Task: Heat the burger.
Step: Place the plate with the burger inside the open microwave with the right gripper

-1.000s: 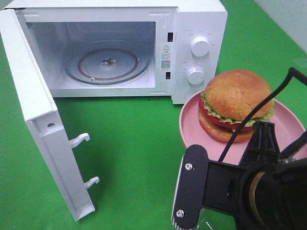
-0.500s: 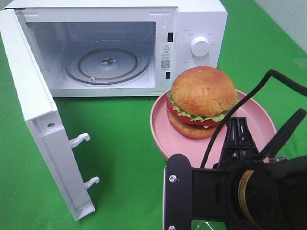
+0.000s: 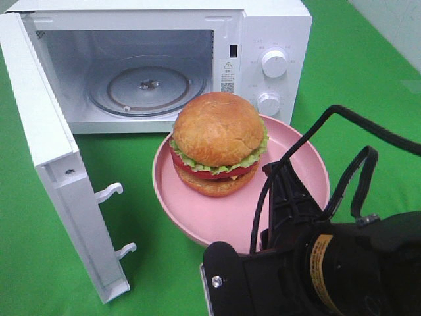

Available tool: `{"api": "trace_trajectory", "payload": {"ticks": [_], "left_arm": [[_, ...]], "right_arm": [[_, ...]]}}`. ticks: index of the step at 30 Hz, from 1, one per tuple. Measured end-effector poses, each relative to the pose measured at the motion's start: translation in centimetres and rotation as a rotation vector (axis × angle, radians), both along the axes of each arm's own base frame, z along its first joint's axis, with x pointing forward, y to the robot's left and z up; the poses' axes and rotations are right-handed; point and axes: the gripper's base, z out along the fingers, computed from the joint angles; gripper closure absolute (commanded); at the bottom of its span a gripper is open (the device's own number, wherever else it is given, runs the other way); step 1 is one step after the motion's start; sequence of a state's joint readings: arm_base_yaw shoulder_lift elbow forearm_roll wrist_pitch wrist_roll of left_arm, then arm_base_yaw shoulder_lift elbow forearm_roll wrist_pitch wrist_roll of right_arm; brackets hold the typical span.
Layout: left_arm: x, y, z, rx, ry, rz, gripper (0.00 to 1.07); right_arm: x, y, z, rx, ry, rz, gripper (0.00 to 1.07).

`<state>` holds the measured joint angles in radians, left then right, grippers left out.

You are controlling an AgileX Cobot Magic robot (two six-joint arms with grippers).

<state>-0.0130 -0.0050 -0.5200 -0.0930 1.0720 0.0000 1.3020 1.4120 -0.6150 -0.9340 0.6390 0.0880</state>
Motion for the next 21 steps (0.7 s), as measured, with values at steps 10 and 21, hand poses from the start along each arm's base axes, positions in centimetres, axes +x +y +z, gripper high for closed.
{"api": "trace_trajectory", "payload": {"ticks": [10,21], "left_arm": [[0.0,0.0,0.0,0.0,0.0,0.0,0.07],[0.0,0.0,0.0,0.0,0.0,0.0,0.07]], "right_arm": [[1.1,0.2,0.0,0.025,-0.005,0.082,1.07],[3.8,-0.7,0.0,-0.006,-0.02,0.242,1.07]]}}
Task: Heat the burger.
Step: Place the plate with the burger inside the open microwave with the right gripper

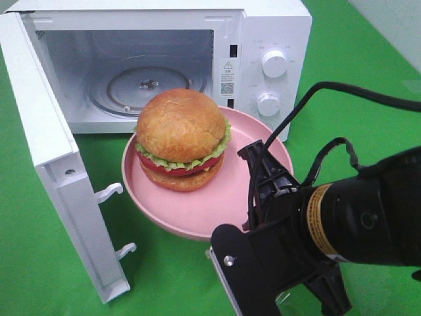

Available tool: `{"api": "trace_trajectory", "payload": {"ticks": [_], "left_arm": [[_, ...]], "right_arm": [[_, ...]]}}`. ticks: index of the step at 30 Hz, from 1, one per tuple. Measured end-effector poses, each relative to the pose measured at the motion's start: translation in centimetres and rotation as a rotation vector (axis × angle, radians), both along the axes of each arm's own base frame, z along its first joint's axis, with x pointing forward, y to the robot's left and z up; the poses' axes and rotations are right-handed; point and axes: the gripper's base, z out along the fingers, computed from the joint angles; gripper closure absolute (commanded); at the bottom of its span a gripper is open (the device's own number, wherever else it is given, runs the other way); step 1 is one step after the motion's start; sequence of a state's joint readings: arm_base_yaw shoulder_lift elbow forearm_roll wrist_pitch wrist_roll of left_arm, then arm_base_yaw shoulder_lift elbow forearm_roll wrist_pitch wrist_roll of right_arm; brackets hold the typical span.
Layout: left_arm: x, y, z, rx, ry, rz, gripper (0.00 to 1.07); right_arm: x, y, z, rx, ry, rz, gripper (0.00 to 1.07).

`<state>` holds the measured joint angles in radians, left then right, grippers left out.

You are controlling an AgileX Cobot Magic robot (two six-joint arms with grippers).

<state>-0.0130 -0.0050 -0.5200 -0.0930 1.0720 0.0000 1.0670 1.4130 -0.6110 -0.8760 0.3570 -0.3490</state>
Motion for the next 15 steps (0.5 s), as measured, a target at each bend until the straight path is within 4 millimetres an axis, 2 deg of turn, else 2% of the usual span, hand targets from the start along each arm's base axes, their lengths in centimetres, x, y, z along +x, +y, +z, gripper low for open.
{"api": "trace_trajectory", "payload": {"ticks": [6,15], "left_arm": [[0.0,0.0,0.0,0.0,0.0,0.0,0.07],[0.0,0.0,0.0,0.0,0.0,0.0,0.07]], "right_arm": [[1.7,-1.3,-0.1,-0.041,-0.015,0.026,1.07],[2.8,-2.1,-0.2,-0.079,-0.03,0.123,1.07]]}}
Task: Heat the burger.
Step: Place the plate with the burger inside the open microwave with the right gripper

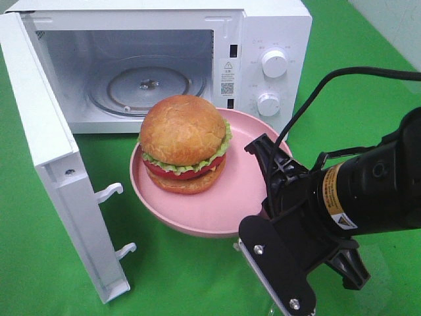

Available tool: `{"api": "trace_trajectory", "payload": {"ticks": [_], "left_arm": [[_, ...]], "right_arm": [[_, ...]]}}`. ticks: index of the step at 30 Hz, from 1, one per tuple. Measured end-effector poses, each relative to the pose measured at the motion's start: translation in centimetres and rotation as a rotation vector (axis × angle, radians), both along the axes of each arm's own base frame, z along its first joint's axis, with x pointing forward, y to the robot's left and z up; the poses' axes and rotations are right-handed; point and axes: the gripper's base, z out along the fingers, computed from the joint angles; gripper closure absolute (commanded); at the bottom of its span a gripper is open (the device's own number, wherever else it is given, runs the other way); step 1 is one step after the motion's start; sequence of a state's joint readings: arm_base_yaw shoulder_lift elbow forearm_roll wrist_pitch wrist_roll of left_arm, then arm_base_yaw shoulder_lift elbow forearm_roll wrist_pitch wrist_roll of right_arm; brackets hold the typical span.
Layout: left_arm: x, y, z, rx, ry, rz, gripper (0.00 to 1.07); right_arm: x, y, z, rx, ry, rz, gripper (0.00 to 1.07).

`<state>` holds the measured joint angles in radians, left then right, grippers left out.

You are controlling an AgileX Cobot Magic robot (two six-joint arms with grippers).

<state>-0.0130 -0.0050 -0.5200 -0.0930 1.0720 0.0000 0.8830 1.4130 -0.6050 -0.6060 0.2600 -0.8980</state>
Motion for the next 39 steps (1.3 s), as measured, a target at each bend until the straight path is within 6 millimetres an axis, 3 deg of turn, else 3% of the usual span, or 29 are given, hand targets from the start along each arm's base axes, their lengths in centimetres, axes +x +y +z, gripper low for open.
{"api": "trace_trajectory", "payload": {"ticks": [13,39], "left_arm": [[0.0,0.0,0.0,0.0,0.0,0.0,0.07],[0.0,0.0,0.0,0.0,0.0,0.0,0.07]], "right_arm": [[1.7,-0.5,0.1,-0.022,0.035,0.002,1.07],[6.9,5.0,0.1,-0.005,0.031,0.06,1.07]]}}
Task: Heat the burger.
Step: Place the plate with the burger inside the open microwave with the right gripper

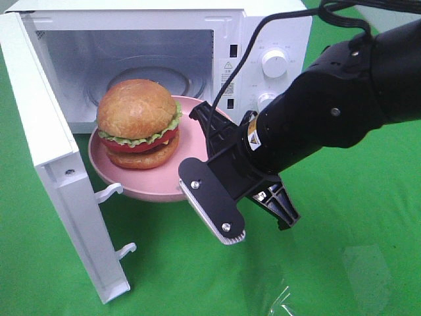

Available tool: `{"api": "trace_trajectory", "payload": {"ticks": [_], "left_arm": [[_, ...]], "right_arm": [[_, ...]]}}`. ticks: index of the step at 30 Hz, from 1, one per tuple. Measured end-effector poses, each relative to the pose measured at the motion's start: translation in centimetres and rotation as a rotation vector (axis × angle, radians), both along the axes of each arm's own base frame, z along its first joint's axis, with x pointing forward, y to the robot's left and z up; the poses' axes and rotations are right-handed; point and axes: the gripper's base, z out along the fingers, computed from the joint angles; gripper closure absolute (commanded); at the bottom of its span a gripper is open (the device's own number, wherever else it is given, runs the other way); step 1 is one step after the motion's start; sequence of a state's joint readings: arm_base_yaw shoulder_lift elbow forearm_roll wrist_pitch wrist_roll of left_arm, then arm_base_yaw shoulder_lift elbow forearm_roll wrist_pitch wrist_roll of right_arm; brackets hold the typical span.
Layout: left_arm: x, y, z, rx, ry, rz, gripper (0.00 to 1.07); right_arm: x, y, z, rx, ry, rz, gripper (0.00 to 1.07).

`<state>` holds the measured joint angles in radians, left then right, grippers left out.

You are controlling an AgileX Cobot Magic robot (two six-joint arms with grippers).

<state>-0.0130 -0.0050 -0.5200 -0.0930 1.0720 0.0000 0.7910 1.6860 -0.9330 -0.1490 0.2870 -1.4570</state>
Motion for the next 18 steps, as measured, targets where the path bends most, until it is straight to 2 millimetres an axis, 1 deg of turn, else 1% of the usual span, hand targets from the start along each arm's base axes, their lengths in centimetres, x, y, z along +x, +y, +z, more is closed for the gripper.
{"api": "trace_trajectory", "payload": {"ticks": [1,3,4,5,8,10,11,12,15,18], "left_arm": [[0.0,0.0,0.0,0.0,0.0,0.0,0.07],[0.0,0.0,0.0,0.0,0.0,0.0,0.07],[0.0,0.0,0.0,0.0,0.0,0.0,0.07],[0.0,0.0,0.0,0.0,0.0,0.0,0.07],[0.0,0.0,0.0,0.0,0.0,0.0,0.07],[0.0,0.0,0.0,0.0,0.0,0.0,0.07],[0.0,0.0,0.0,0.0,0.0,0.0,0.07],[0.0,0.0,0.0,0.0,0.0,0.0,0.07],[0.0,0.0,0.0,0.0,0.0,0.0,0.07],[0.0,0.0,0.0,0.0,0.0,0.0,0.07]], "right_arm": [[0.0,0.0,0.0,0.0,0.0,0.0,1.07],[0.9,0.8,0.1,-0.014,0.004,0.0,1.07],[0.9,0.8,0.1,-0.014,0.004,0.0,1.07],[1.4,1.2,0.2,-0.023,0.01,-0.005,1.07],[1.7,1.3,0.3,-0.02,0.008,-0.008,1.07],[2.7,2.0,0.5,-0.023,0.007,-0.017,1.07],[2.7,2.0,0.5,-0.023,0.007,-0.017,1.07],[3.2,2.4,0.6,-0.029,0.011,-0.021,1.07],[3.4,2.5,0.6,-0.03,0.014,-0.023,1.07],[3.9,3.1,0.4,-0.034,0.026,-0.032,1.07]]}}
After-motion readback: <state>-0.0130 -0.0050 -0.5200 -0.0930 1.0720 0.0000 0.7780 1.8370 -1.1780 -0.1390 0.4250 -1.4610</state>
